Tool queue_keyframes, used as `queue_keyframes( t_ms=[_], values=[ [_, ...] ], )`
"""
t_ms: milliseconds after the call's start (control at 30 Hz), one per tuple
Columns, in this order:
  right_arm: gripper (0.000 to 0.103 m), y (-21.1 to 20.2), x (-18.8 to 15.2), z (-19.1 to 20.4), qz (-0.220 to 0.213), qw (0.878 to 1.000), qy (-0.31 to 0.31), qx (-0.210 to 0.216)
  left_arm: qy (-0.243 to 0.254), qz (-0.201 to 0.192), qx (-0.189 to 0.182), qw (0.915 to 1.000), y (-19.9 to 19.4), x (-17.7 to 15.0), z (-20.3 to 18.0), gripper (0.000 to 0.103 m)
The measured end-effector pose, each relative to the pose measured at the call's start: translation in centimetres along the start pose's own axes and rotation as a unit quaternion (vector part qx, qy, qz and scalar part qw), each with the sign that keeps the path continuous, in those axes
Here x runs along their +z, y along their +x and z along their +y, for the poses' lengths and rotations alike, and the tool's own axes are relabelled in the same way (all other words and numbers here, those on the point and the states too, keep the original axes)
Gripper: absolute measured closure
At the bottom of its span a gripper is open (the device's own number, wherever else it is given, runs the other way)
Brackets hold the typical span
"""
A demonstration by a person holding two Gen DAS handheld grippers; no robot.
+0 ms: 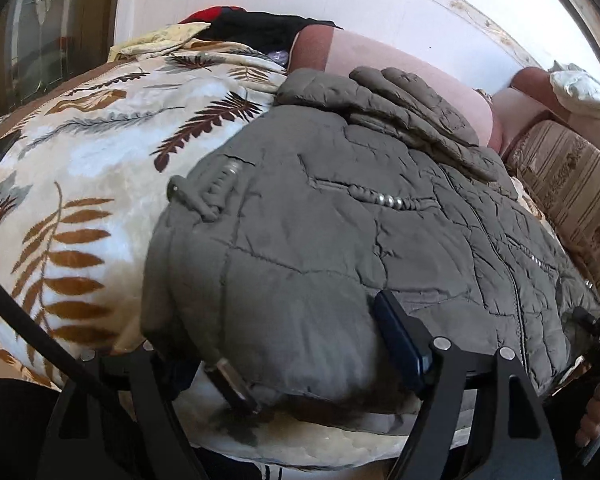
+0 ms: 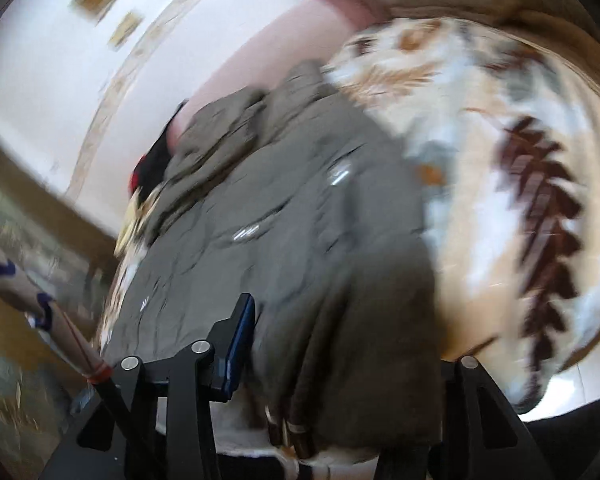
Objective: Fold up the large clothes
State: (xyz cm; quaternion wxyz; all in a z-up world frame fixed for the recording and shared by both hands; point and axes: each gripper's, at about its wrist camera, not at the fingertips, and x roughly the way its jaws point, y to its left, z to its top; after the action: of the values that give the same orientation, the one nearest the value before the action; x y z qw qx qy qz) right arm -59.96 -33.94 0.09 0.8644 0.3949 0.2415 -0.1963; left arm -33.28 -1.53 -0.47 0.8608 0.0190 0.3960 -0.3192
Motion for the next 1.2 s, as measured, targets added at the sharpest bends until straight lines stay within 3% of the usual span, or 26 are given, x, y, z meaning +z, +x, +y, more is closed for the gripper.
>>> queue_keyframes(
  t_ms=[133,400,600,833,1200],
  values=[
    [0.081,0.5,-1.3,3.0,-0.01,0.996,-0.081,-0.042,0.045,-0.021,0.041,0.9979,-0.5,-0.5,-1.7,0.04],
    [0.081,2.6,-1.4,3.3,0.009,0.99,-0.106,-0.091,0.052,-0.007,0.069,0.9962,1.1,-0.5,-1.7,0.034],
    [0.08,2.7,-1.5,3.8,-0.005,0.986,-0.124,-0.106,0.068,-0.012,0.092,0.9934,1.3,-0.7,-2.4,0.033],
    [0.08,2.6,-1.5,3.8,-0.006,0.987,-0.119,-0.104,0.09,-0.012,0.125,0.988,1.4,-0.6,-3.3,0.029],
    [0.076,2.7,-1.3,3.8,-0.001,0.989,-0.112,-0.101,0.095,-0.016,0.135,0.9862,1.5,-0.5,-3.4,0.027]
  ],
)
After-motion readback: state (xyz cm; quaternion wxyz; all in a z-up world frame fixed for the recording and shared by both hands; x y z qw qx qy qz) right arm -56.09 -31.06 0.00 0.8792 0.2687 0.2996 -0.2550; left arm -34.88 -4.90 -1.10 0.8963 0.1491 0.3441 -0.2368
